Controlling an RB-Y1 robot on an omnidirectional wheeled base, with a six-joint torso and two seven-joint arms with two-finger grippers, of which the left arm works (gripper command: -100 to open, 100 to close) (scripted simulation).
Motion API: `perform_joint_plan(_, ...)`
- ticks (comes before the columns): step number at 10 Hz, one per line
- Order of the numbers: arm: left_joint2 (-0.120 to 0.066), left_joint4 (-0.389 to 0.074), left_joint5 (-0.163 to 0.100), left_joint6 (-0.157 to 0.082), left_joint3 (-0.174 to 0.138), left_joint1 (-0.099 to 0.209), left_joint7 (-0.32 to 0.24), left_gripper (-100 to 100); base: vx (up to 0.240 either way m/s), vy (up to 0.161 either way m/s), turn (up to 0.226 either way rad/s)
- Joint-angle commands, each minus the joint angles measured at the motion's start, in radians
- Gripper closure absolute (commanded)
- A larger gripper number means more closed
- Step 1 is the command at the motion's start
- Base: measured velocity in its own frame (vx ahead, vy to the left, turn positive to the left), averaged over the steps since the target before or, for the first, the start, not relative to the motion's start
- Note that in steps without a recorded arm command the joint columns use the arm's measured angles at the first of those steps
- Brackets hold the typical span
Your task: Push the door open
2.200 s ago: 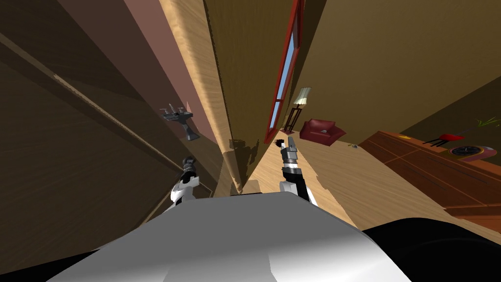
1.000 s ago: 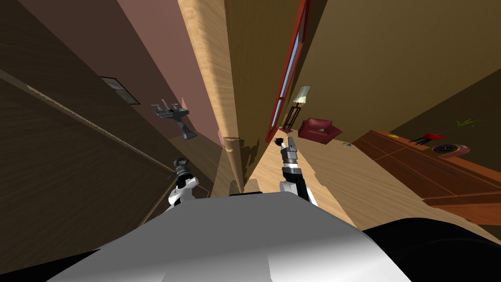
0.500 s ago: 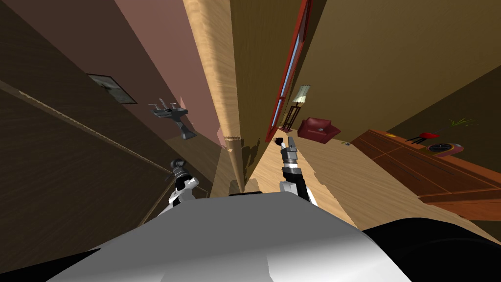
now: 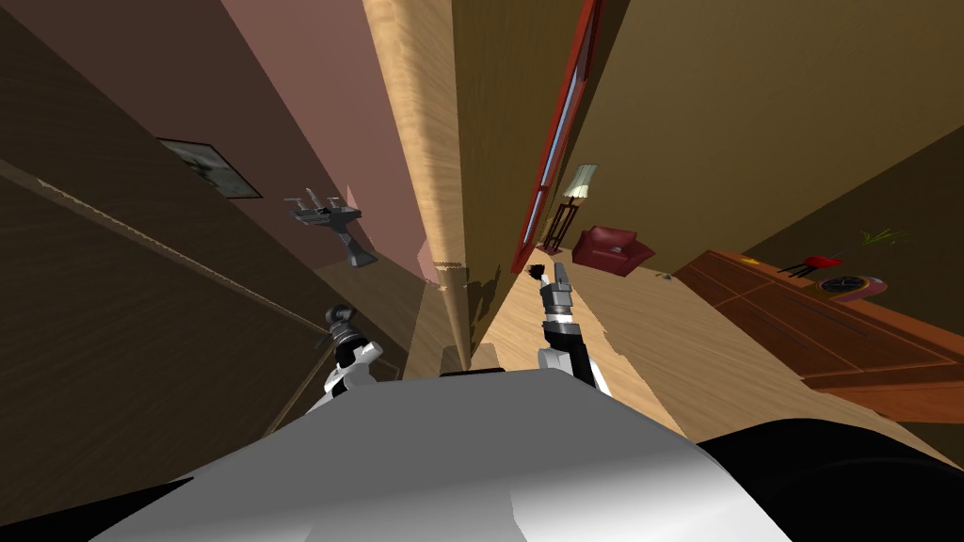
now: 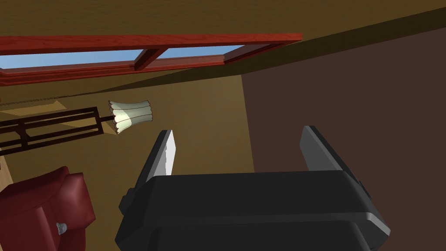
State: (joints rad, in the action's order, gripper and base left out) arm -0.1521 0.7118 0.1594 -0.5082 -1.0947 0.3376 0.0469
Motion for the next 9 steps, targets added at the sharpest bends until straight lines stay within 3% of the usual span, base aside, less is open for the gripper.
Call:
perform_joint_plan(1, -0.004, 0.02, -0.043, -0.023, -0.025, -0.012, 0.041, 100, -0.003, 0.022, -0.05)
perform_joint_plan(3, -0.004, 0.02, -0.043, -0.023, -0.025, -0.012, 0.041, 100, -0.001, 0.014, -0.021)
perform_joint_plan(4, -0.004, 0.014, -0.085, -0.051, -0.043, -0.01, 0.082, 100, -0.001, 0.034, -0.01)
perform_joint_plan(7, -0.004, 0.014, -0.085, -0.051, -0.043, -0.01, 0.082, 100, -0.001, 0.016, -0.015)
perform_joint_plan(9, -0.004, 0.009, -0.128, -0.079, -0.061, -0.009, 0.123, 100, -0.002, 0.01, -0.029)
